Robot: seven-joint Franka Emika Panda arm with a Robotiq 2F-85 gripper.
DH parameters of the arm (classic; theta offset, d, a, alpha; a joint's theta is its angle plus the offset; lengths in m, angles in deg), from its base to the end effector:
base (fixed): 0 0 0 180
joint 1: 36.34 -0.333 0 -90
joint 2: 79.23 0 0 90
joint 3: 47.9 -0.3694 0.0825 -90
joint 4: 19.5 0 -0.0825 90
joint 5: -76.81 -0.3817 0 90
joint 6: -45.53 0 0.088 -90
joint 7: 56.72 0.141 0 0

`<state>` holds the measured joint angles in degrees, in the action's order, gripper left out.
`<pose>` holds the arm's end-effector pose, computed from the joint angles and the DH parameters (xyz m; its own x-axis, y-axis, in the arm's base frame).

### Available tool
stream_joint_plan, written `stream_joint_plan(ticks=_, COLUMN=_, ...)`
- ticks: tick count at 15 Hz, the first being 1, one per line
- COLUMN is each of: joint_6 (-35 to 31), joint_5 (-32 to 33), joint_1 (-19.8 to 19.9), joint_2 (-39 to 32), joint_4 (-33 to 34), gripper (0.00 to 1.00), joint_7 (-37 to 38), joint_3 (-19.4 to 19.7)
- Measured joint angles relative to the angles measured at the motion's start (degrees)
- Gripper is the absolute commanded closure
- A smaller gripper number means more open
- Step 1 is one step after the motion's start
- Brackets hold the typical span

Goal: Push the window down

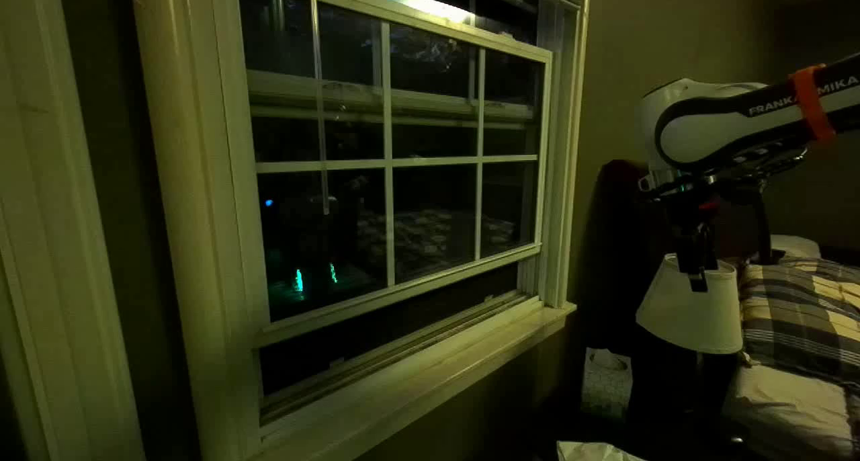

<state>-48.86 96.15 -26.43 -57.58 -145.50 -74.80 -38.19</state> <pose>0.3558 -0.1827 0.5402 0.9675 0.0202 -0.2522 0.0706 -0.9788 0.1923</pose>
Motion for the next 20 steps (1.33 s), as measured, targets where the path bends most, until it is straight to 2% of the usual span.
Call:
stream_joint_plan(ticks=16, joint_6=0.0, joint_5=0.0, joint_1=0.0, joint_2=0.0, joint_4=0.0, gripper=0.0, joint_7=0.0, joint_3=0.0)
stream_joint_plan(ticks=20, joint_6=-4.8, joint_5=-2.6, joint_1=-2.9, joint_2=0.2, joint_4=1.1, gripper=0.0, joint_7=-0.2, joint_3=-0.5)
